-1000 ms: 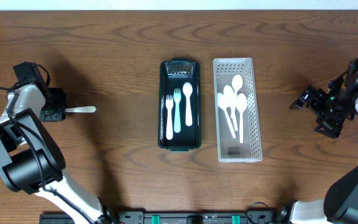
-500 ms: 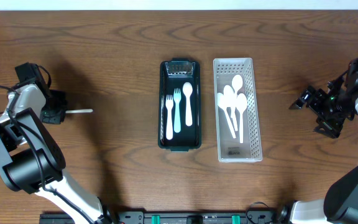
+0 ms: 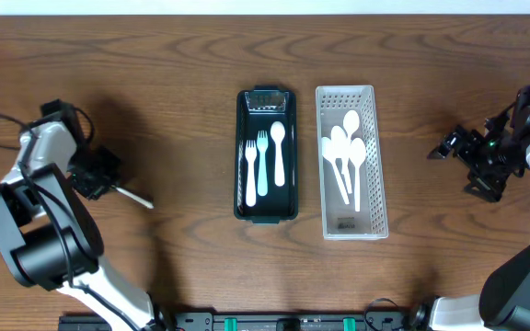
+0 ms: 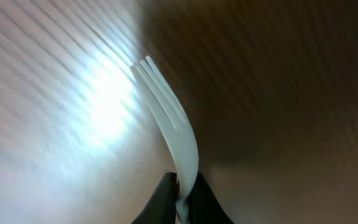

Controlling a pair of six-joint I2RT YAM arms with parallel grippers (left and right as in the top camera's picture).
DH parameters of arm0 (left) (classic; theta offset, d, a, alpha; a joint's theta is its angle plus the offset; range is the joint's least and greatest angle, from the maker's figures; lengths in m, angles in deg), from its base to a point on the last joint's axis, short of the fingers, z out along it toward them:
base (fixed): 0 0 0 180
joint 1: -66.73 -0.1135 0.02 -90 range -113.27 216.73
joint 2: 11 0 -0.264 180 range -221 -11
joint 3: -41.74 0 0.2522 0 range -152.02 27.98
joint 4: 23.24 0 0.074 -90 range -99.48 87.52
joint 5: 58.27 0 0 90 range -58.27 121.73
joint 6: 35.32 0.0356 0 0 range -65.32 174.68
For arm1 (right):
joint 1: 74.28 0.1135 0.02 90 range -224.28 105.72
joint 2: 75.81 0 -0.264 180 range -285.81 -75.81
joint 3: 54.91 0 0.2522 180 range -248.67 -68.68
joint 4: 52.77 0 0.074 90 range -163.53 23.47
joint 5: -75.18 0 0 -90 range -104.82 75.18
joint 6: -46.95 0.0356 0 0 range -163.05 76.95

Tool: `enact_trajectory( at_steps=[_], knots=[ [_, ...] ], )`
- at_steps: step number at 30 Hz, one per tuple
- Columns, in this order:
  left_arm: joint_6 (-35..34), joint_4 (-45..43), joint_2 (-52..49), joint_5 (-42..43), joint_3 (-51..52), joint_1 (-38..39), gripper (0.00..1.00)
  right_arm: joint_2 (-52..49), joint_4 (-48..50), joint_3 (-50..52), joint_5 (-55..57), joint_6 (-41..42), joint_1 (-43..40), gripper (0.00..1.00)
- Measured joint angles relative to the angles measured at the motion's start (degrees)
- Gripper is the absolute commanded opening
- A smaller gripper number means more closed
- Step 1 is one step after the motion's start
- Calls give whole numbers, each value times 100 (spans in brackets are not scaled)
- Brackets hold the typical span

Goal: Pack container
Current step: 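Carry the fork right and drop it into the green basket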

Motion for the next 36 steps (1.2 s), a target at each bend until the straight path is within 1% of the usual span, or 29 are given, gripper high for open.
enact_trajectory(
  at_steps=[2,5,8,12,15,18,21,24,25,26,27,28,31,32,36],
  knots=[
    [380,170,492,2,-2,330,6,0,52,0,-24,0,0,99],
    [828,297,1670,31,-46,1095,6,0,168,0,-52,0,0,99],
    [1051,286,2686,90,-133,1919,6,0,247,0,-74,0,0,99],
    [1187,256,3482,103,-168,2979,6,0,304,0,-92,0,0,99],
    [1220,236,3602,105,-168,3696,6,0,321,0,-101,0,0,99],
    [1246,120,3438,59,-164,4170,6,0,404,0,-103,2,0,99],
    [1331,-205,3121,28,-164,4444,6,0,507,0,-103,2,0,99],
    [1499,-667,2697,-13,-162,4548,6,0,570,0,-109,0,0,99],
    [1530,-796,2568,-17,-164,4551,9,0,590,2,-114,0,0,99],
    [1593,-938,2389,-28,-162,4553,17,0,601,2,-116,0,0,99],
    [1650,-1045,2229,-35,-162,4553,37,0,610,2,-118,0,0,99],
    [1679,-1134,2072,-35,-162,4553,44,0,623,2,-116,0,2,99],
    [1696,-1270,1613,-50,-162,4553,52,0,662,2,-116,0,20,99],
    [1720,-1300,1491,-50,-151,4553,58,0,671,2,-118,0,35,99],
    [1786,-1397,1436,-50,-111,4546,88,0,717,2,-116,-4,127,99]
  ],
)
